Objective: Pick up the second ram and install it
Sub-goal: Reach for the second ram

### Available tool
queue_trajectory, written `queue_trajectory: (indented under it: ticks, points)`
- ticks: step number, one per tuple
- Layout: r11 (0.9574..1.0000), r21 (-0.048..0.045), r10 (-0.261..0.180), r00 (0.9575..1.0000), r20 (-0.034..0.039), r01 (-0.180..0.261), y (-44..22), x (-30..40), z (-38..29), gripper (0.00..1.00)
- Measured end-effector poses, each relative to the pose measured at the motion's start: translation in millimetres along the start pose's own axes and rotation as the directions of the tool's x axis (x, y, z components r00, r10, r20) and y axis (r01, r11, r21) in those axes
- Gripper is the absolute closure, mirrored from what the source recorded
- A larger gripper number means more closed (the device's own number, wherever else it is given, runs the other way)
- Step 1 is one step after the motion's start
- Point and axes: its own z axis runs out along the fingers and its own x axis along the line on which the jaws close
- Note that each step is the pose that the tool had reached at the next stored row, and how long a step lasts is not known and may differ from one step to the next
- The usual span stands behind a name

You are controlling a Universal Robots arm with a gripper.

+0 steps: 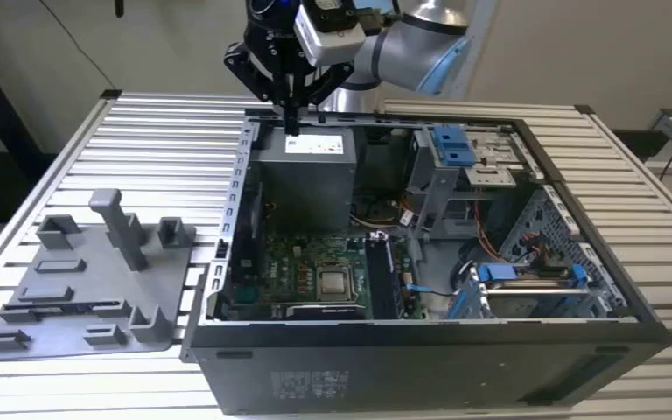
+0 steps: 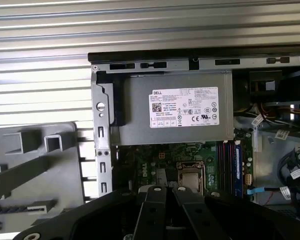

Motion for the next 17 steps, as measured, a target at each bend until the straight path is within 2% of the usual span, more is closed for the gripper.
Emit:
queue_trajectory:
  ticks: [4, 8, 17]
  points:
    - [1.0, 0.0001, 0.0, 1.0, -0.0001, 0.0, 0.0, 0.7, 0.0, 0.89]
    - [1.0, 0.0, 0.0, 1.0, -0.0001, 0.0, -0.5, 6.5, 0.1, 0.89]
    - [1.0, -0.0001, 0.0, 1.0, 0.0002, 0.0, -2.1, 29.0, 0.0, 0.89]
